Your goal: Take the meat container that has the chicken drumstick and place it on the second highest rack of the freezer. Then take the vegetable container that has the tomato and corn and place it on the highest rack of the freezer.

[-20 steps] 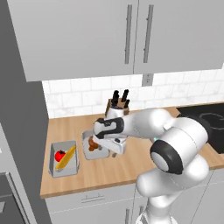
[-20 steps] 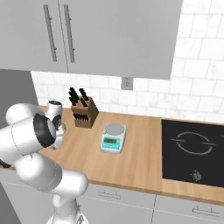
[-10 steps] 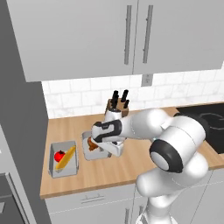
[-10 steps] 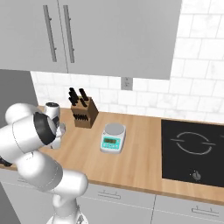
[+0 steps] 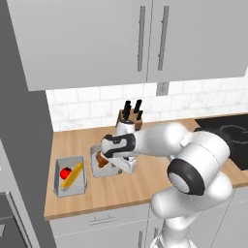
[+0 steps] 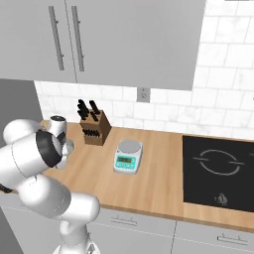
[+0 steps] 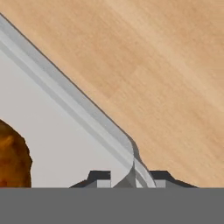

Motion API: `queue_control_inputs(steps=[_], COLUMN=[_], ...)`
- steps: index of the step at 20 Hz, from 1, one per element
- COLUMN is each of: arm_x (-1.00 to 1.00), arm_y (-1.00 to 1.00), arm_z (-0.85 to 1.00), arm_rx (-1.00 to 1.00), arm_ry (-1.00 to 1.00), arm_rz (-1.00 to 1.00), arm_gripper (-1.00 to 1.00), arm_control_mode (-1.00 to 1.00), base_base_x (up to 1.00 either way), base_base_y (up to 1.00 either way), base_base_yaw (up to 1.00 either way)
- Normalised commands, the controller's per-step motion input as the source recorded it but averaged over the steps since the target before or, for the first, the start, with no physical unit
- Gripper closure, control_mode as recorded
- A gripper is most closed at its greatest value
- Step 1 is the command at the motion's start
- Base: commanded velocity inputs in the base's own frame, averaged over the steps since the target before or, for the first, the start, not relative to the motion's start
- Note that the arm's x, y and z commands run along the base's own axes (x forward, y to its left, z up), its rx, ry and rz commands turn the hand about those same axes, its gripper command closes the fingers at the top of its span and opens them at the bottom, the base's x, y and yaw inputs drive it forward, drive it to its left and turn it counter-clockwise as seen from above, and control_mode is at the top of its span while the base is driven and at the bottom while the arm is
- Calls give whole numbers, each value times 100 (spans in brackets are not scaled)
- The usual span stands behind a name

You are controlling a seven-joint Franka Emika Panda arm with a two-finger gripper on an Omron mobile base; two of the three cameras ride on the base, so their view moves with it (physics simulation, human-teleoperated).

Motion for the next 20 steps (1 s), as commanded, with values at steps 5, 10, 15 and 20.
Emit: queue_control_inputs(steps=[5, 10, 15, 20], arm_x=[-73, -78, -60, -58], arm_y=[0, -3, -6, -10], arm_z=[0, 21, 31, 62], arm_rx=[0, 0, 0, 0], arm_ry=[0, 0, 0, -4], arm_rz=[0, -4, -9, -7], arm_gripper=[100, 100, 100, 100], arm_control_mode=[-100, -100, -100, -100], base_base_x=[0, 0, 0, 0], base_base_y=[0, 0, 0, 0], base_base_yaw=[0, 0, 0, 0])
